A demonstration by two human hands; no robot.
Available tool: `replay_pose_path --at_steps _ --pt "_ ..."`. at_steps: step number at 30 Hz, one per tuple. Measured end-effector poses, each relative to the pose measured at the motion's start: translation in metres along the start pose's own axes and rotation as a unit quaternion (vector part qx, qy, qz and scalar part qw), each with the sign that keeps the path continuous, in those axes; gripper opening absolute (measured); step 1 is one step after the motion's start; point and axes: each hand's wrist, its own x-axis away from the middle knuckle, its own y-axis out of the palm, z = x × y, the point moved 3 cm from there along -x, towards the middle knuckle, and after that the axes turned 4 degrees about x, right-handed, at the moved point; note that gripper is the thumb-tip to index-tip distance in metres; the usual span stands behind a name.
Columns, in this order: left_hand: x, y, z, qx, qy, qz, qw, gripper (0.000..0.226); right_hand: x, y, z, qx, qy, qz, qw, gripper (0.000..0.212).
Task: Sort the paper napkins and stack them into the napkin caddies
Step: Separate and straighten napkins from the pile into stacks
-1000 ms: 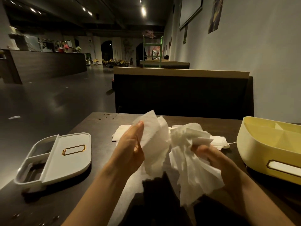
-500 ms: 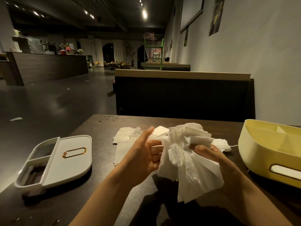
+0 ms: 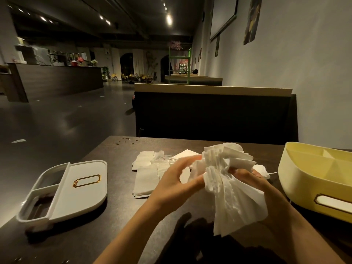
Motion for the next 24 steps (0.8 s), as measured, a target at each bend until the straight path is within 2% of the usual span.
replay_pose_path --at_steps 1,2,4,7,12,13,15,19,22,24 --pt "0.001 0.004 -0.001 0.024 0.000 -0.024 0.999 0.032 -0.002 0.001 -0.001 0.021 -0.011 -0.014 1.000 0.069" --pt "0.003 0.006 0.001 0.047 -0.001 -0.037 0.998 0.027 0.000 0.000 0.000 0.027 0.000 -0.014 1.000 0.086" --pt "0.003 0.009 -0.002 0.083 -0.015 -0.052 0.995 0.027 -0.001 -0.003 0.002 0.008 0.017 0.008 1.000 0.081" --pt "0.007 0.010 -0.002 0.118 -0.051 -0.081 0.988 0.029 0.002 0.002 -0.002 -0.006 0.039 0.009 0.999 0.099" --pt "0.007 0.014 -0.008 0.123 -0.130 -0.060 0.982 0.015 0.002 0.000 0.003 -0.036 0.047 0.015 0.998 0.061" --pt "0.008 0.014 -0.010 0.132 -0.142 -0.048 0.980 0.016 0.000 0.001 0.002 -0.039 0.043 0.004 0.998 0.058" --pt "0.008 0.012 -0.011 0.174 -0.169 -0.012 0.970 0.022 0.009 0.003 -0.004 -0.060 0.035 -0.035 0.997 0.076" --pt "0.007 0.007 -0.015 0.225 -0.220 0.069 0.947 0.032 0.026 -0.001 -0.012 -0.136 -0.002 -0.044 0.990 0.069" --pt "0.008 0.013 -0.016 0.247 -0.239 0.057 0.938 0.042 0.027 0.002 -0.011 -0.139 -0.019 -0.055 0.989 0.069" --pt "0.009 0.020 -0.015 0.256 -0.244 0.029 0.935 0.042 0.025 0.010 -0.012 -0.126 -0.015 -0.061 0.990 0.057"
